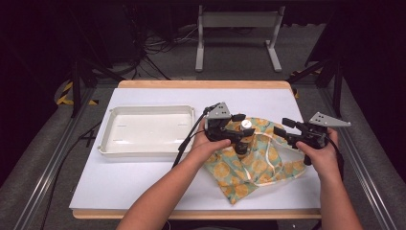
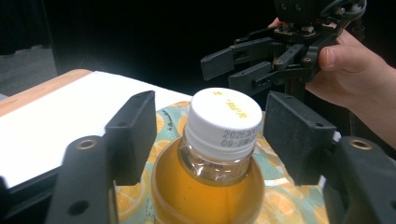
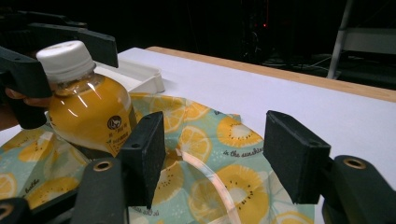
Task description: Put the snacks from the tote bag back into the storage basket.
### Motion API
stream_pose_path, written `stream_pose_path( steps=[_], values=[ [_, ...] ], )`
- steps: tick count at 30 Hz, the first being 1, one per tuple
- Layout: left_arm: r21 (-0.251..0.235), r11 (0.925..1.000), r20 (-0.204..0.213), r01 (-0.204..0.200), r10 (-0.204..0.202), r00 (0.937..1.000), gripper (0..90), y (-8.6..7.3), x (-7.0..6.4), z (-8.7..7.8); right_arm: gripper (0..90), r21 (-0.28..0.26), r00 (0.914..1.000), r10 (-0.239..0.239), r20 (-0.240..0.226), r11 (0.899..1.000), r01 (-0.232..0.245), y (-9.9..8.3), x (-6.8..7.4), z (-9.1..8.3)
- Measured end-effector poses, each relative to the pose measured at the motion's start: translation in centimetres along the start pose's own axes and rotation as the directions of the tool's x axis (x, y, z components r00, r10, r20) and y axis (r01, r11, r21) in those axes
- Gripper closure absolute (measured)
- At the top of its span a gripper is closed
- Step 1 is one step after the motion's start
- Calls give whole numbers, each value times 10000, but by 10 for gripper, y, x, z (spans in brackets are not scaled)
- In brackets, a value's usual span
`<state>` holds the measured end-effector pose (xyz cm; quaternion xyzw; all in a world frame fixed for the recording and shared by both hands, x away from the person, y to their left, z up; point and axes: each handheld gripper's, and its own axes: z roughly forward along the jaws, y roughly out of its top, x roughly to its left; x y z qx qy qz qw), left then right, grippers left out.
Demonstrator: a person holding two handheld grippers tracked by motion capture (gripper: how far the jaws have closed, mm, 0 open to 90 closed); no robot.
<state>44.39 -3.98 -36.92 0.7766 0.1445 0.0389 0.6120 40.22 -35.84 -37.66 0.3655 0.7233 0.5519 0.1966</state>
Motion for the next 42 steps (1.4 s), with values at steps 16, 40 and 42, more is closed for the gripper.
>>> stream_pose_path(
  steps=[16, 40, 42],
  values=[
    [30, 9996, -102, -264, 264, 9996, 534, -4, -3, 0, 398, 83, 9999, 52, -94, 10000, -51, -2, 0, 2],
    [-43, 9952, -113, -983, 982, 9951, 582, 16, -13, -6, 406, 168, 9999, 99, -137, 9998, -96, -3, 0, 2],
    [-58, 9948, -128, -1018, 1017, 9947, 582, 17, -13, -7, 405, 163, 9998, 114, -156, 9998, -111, -3, 0, 2]
  ],
)
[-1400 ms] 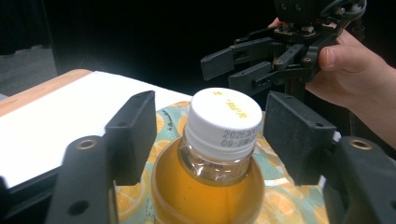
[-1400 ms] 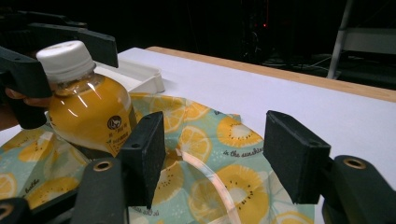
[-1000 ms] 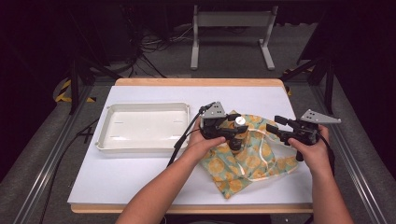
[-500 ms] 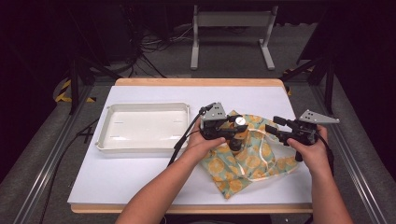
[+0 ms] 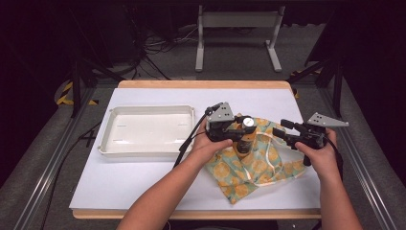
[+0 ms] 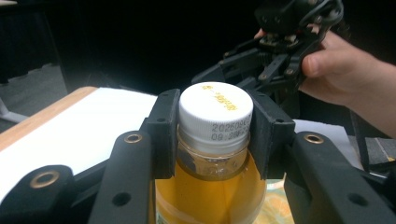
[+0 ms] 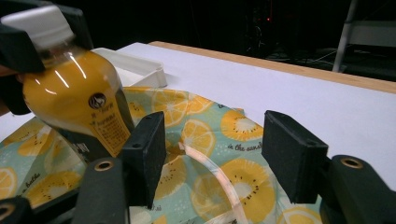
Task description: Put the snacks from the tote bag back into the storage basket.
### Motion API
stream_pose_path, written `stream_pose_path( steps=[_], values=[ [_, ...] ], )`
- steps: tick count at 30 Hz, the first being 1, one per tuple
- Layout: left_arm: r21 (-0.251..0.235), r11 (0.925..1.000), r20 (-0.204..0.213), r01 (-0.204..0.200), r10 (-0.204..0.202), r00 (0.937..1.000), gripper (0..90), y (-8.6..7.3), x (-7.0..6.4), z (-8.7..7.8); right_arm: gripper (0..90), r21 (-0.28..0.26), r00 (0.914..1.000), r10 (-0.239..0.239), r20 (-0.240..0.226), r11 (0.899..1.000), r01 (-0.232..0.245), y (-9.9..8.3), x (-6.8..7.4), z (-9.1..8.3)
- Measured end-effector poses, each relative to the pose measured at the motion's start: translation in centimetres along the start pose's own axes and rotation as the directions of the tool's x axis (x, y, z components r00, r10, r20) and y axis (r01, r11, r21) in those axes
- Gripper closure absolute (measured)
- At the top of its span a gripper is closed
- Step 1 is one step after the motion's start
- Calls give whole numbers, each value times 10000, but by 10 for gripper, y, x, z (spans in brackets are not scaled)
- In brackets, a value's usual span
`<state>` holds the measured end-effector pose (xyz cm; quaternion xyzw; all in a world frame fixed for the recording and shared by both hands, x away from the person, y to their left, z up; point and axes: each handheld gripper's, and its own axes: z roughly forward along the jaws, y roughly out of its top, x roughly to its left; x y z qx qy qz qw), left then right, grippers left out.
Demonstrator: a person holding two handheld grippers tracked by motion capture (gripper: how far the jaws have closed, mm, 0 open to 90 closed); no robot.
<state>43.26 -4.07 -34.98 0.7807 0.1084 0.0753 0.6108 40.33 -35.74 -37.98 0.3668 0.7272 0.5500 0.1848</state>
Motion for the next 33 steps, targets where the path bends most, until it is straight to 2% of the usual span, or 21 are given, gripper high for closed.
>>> stream_pose_path(
  steps=[19, 23, 30, 33],
  values=[
    [-212, 9993, 378, -313, 321, 9988, 582, 26, 4, -16, 402, 140, 10000, 18, -43, 9999, -18, -1, 0, 1],
    [-287, 9989, 442, -369, 382, 9983, 582, 33, 5, -21, 420, 359, 9999, 101, -85, 9993, -97, -1, 1, 1],
    [-378, 9987, 615, -328, 351, 9975, 583, 41, 6, -29, 431, 591, 9998, -140, -158, 9981, 149, 0, 3, 2],
    [-422, 9982, 670, -428, 456, 9967, 582, 46, 7, -35, 431, 674, 9997, -129, -219, 9976, 144, 0, 4, 3]
  ],
)
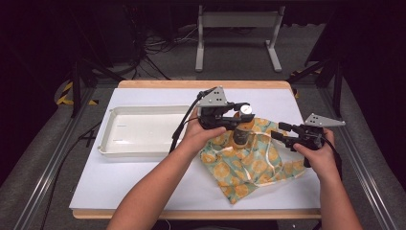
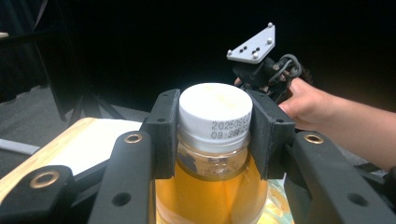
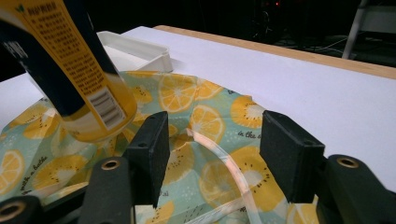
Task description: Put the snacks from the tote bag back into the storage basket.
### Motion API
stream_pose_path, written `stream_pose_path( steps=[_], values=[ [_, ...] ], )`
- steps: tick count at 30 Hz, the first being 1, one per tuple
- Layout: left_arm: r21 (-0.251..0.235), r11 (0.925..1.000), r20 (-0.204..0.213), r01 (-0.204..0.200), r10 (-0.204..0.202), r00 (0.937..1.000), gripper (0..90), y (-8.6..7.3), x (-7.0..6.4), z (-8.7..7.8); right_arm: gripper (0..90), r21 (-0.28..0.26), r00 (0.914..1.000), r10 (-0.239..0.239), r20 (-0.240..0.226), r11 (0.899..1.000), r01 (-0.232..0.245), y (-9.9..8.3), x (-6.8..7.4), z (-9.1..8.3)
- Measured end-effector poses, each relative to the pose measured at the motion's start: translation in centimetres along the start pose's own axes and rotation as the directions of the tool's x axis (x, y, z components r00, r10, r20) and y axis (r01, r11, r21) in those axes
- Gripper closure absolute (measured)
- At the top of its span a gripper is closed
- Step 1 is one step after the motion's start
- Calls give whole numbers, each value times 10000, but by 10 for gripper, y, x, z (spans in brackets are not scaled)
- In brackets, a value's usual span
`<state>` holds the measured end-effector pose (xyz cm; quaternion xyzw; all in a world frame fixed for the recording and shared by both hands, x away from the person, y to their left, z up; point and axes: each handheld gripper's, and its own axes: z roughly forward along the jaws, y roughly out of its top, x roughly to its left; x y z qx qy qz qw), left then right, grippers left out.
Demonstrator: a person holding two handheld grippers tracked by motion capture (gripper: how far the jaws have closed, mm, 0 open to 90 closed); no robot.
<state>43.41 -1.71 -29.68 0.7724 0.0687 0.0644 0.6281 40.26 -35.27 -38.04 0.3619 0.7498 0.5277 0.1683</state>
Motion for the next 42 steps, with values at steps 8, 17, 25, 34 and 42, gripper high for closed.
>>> stream_pose_path(
  steps=[8, 17, 25, 34, 42],
  values=[
    [5, 10000, 150, -35, 35, 9999, 582, 6, 5, -14, 432, 82, 9999, -75, -75, 9999, 75, 1, 2, 1],
    [-110, 9999, -65, 60, -61, 10000, 582, 8, 13, -36, 430, 134, 9998, -183, -120, 9997, 185, 1, 3, 3],
    [-222, 9997, -430, 108, -117, 9990, 582, 9, 20, -61, 430, 194, 9998, -155, -150, 9997, 158, 0, 3, 4],
    [-302, 9994, -735, 145, -166, 9972, 582, 6, 26, -81, 423, 160, 9995, -290, -124, 9994, 292, 0, 4, 5],
    [-294, 9994, -1180, 182, -216, 9928, 582, 5, 34, -103, 415, 191, 9992, -382, -124, 9991, 384, -1, 4, 7]
  ],
)
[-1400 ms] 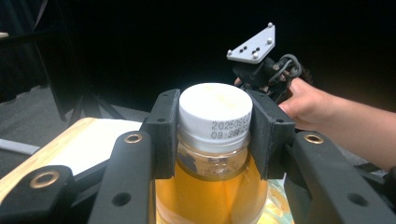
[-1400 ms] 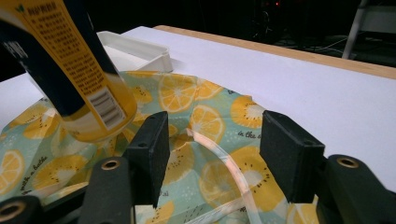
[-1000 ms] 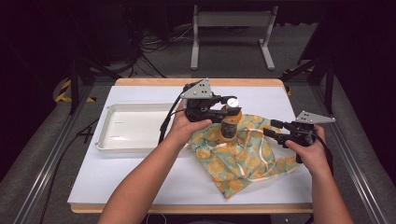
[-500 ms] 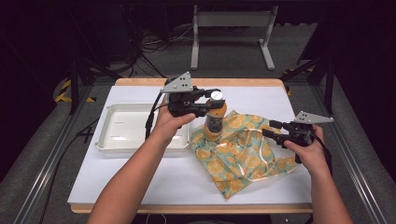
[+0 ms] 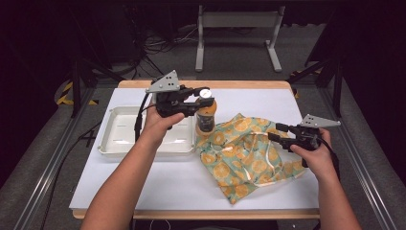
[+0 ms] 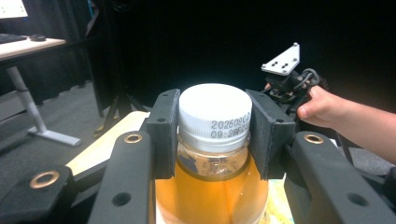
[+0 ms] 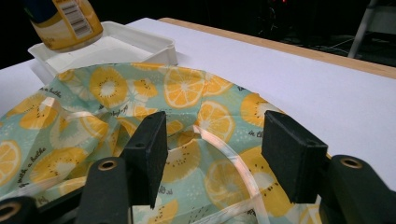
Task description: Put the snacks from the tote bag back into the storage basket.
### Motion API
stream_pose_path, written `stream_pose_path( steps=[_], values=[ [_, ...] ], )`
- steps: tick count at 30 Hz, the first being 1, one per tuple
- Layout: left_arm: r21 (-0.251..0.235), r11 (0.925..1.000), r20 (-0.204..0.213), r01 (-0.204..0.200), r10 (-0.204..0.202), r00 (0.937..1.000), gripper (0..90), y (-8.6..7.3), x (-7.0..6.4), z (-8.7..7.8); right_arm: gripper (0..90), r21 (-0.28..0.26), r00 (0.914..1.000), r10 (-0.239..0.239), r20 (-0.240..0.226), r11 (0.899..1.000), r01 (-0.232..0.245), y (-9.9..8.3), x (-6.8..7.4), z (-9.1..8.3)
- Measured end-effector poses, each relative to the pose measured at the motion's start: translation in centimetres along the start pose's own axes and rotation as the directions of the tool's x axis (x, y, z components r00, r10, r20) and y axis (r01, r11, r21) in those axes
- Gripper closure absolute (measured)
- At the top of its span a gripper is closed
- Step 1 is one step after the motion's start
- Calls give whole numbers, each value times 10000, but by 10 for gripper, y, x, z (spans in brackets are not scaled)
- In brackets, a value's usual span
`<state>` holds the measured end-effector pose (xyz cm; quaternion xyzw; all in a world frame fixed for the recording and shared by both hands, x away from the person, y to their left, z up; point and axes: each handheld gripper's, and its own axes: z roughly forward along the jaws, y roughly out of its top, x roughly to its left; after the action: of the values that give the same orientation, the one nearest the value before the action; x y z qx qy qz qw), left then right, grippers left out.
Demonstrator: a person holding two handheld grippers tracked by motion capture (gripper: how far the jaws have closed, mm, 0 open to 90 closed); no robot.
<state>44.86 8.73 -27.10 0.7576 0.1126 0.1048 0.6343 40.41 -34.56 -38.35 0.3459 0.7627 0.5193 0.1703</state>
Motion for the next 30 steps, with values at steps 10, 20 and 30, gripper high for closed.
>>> stream_pose_path(
  steps=[10, 20, 30],
  values=[
    [197, 9997, -383, 120, -112, 9992, 582, -6, 12, -14, 414, 24, 10000, -53, -61, 10000, 54, -1, 1, 2],
    [381, 9989, -732, 265, -236, 9970, 582, -17, 23, -24, 413, 64, 9999, -68, -87, 10000, 68, -1, 1, 3],
    [542, 9981, -964, 302, -249, 9950, 582, -29, 33, -34, 412, 102, 9999, -72, -136, 9999, 73, -2, 2, 3]
  ],
)
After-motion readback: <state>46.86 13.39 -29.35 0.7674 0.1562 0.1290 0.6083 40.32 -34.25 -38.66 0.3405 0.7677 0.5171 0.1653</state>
